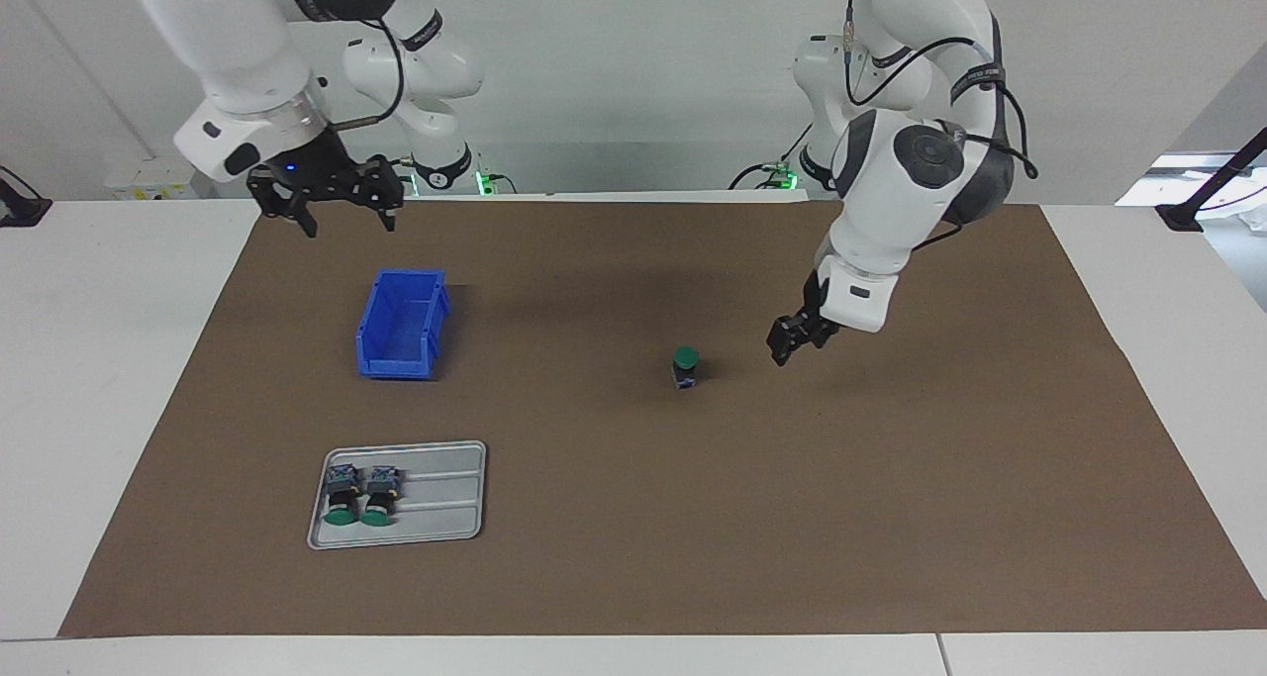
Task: Place and press button with both arms
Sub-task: 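Retract the left gripper while the right gripper reaches the green button, then grasp the green button with the right gripper, then carry the green button to the blue bin with the right gripper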
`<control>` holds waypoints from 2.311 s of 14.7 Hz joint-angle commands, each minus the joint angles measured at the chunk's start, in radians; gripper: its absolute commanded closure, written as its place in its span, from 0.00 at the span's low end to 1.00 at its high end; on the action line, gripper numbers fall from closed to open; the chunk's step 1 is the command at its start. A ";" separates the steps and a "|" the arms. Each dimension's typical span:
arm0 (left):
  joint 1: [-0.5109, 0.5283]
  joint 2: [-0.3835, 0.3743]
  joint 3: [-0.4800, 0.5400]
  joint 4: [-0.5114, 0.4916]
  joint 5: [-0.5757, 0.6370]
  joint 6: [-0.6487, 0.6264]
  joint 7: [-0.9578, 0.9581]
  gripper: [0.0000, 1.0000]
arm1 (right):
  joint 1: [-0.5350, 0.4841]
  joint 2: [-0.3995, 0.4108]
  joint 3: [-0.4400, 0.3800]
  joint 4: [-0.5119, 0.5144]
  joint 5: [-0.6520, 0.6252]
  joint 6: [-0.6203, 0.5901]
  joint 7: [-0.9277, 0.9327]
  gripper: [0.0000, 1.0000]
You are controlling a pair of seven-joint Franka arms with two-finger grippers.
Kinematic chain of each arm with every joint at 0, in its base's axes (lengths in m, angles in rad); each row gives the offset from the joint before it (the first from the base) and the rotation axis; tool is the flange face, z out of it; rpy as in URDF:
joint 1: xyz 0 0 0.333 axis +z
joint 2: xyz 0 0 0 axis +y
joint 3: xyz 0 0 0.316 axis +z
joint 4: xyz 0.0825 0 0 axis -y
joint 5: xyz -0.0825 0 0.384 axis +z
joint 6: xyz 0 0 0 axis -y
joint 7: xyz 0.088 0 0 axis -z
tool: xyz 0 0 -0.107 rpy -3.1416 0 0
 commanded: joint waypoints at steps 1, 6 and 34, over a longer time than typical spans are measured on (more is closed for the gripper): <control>0.098 -0.054 -0.003 0.000 0.029 -0.103 0.161 0.00 | -0.011 0.081 0.168 0.071 0.023 0.054 0.233 0.01; 0.250 -0.124 0.001 0.000 0.032 -0.256 0.410 0.00 | 0.209 0.285 0.294 0.111 -0.136 0.275 0.574 0.01; 0.337 -0.180 0.000 0.149 0.116 -0.545 0.492 0.00 | 0.272 0.545 0.292 -0.041 -0.474 0.605 0.674 1.00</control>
